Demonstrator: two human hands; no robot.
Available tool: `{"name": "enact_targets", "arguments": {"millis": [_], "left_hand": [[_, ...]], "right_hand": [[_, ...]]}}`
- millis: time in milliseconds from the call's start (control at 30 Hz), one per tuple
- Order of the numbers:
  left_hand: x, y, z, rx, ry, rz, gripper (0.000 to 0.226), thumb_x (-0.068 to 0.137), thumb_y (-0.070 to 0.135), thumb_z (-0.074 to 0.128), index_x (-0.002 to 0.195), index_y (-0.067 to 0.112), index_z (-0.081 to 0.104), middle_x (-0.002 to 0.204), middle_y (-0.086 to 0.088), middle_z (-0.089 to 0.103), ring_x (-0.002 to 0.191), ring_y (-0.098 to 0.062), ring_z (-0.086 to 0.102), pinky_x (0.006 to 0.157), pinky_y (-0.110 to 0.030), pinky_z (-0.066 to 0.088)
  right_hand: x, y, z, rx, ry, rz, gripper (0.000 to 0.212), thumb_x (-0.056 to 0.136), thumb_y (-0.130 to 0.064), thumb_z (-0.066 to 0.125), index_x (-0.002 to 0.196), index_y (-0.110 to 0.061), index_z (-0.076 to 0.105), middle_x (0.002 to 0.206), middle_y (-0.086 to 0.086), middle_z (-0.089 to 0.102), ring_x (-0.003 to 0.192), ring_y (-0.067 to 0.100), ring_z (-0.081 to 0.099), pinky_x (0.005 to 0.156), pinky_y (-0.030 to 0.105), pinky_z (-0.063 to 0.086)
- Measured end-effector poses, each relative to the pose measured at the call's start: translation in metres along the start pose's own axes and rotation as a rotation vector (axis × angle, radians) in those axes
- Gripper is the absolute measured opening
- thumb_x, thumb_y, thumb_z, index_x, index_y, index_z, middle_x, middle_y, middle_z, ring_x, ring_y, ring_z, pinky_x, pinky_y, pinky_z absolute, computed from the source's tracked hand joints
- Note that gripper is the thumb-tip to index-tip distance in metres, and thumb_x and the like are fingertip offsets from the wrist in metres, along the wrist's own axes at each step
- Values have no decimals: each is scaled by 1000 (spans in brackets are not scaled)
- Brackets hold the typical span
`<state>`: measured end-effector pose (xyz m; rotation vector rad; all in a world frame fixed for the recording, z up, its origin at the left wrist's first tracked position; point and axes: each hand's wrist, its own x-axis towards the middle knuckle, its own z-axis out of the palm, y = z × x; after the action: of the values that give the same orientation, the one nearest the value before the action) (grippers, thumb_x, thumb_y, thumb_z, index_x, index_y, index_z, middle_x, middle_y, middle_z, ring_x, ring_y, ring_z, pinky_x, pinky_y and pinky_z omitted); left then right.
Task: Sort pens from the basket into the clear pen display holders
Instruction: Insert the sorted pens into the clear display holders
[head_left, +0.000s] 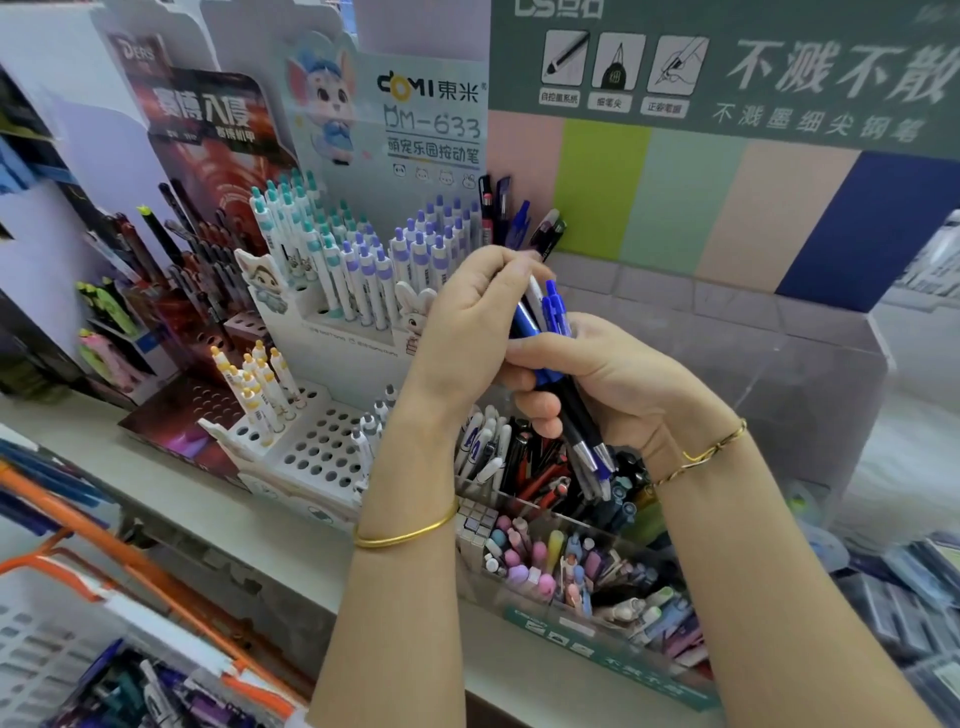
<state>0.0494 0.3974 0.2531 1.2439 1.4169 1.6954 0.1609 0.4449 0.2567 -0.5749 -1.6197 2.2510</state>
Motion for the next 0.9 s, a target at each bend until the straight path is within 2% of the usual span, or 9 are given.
{"name": "enact_targets", "arguments": {"millis": [67,133,200,367,467,600,667,767,900], "left_hand": [[-5,-4,1,-154,17,-77,43,91,42,49,133,33,47,134,-11,56,113,-28,60,99,-53,46],[-12,-9,2,-322,4,-173,56,95,42,50,145,30,29,129,-14,58,107,-30,63,94,-55,47],[-20,-8,5,-353,-113,-225,48,101,33,43,142,9,37,111,-17,65,98,-27,65,90,-51,52],[-21,-5,3,-419,-265,-310,42,103,29,34,130,3,51,106,-21,64,96,-32,62,89,-52,51],[-22,-7,1,-402,-352,-333,36,102,22,36,123,-2,53,101,-17,66,91,-25,65,82,-41,55],[-20,-8,4,-376,-405,-363,20,101,8,39,111,4,56,94,-14,65,91,-25,63,92,-51,49],[-18,-8,6,-406,-401,-388,20,99,7,41,112,7,56,86,-10,62,84,-22,61,82,-46,52],[-18,-4,11,-425,-379,-435,21,98,9,36,108,8,54,76,-9,52,66,-17,55,55,-29,51],[-20,-5,17,-460,-369,-402,21,101,8,32,91,8,50,66,-6,43,47,-11,44,41,-20,38]], "right_hand": [[2,-4,3,0,76,-36,16,95,-5,49,79,-4,48,58,4,50,40,11,47,37,22,43],[4,-8,5,-18,196,-105,22,95,-4,48,72,-5,50,57,5,53,44,14,52,42,26,49],[8,-12,4,-143,337,-210,24,93,-3,49,70,-8,50,59,5,53,51,17,54,50,29,51],[16,-13,0,-572,633,-358,20,90,-15,60,76,-18,47,68,-7,48,60,6,46,63,23,42],[14,-14,-1,-622,638,-332,20,88,-14,61,75,-16,46,67,-6,46,63,9,44,64,25,40],[11,-11,-2,-566,590,-261,21,86,-11,62,72,-14,46,56,-7,43,48,4,40,45,14,35],[11,-9,-3,-425,520,-204,16,85,-14,64,80,-1,55,62,0,52,54,8,50,46,17,40],[10,-7,-1,-322,473,-113,46,84,-22,64,112,12,52,82,14,50,44,15,47,41,19,34],[7,-8,-1,-280,438,-28,40,90,-23,59,110,12,57,69,15,52,26,13,36,31,15,31]]}}
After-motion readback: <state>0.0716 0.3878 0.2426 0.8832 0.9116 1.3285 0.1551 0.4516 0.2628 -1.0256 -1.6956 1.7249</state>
